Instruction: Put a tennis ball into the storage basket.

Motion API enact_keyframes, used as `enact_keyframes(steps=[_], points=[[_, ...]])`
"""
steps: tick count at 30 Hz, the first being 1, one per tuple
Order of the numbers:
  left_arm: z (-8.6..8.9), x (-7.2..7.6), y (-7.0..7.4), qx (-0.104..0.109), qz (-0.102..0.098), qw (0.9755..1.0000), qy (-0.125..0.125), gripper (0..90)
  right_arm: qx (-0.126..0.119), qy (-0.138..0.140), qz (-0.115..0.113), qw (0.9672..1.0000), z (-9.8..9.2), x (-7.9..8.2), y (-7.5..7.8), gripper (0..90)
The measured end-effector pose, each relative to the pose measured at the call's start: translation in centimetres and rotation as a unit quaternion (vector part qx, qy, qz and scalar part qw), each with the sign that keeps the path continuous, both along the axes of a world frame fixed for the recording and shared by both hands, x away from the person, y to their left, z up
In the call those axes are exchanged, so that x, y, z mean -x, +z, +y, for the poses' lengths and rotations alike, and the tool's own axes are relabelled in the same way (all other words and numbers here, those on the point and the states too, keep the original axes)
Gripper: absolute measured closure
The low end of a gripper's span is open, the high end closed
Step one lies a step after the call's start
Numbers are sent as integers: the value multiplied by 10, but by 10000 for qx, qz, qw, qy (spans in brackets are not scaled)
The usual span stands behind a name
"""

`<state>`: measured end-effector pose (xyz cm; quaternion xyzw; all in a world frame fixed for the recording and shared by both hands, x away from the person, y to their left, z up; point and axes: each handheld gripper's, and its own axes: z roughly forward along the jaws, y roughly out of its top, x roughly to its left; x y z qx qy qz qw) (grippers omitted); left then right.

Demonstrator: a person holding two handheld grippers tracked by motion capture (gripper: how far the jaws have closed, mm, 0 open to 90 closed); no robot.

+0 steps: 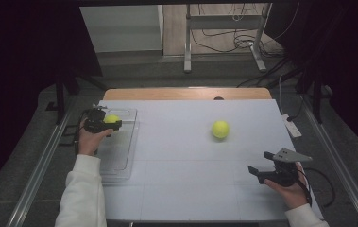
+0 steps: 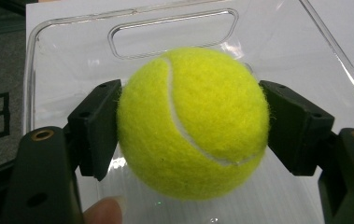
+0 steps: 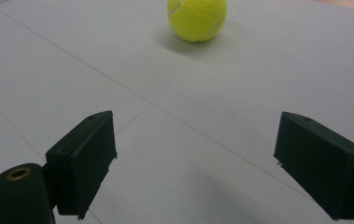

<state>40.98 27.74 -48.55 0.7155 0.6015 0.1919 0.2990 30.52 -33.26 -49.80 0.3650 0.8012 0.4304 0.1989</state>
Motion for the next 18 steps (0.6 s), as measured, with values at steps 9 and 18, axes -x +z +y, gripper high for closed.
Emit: enact_keyframes(steps=[9, 18], points=[[-1, 3, 7, 76, -236, 9997, 60, 149, -1, 5, 1, 10000, 0, 0, 0, 129], [-4, 7, 15, 75, -413, 9991, 58, 134, 3, 10, 3, 10000, 0, 0, 0, 129]])
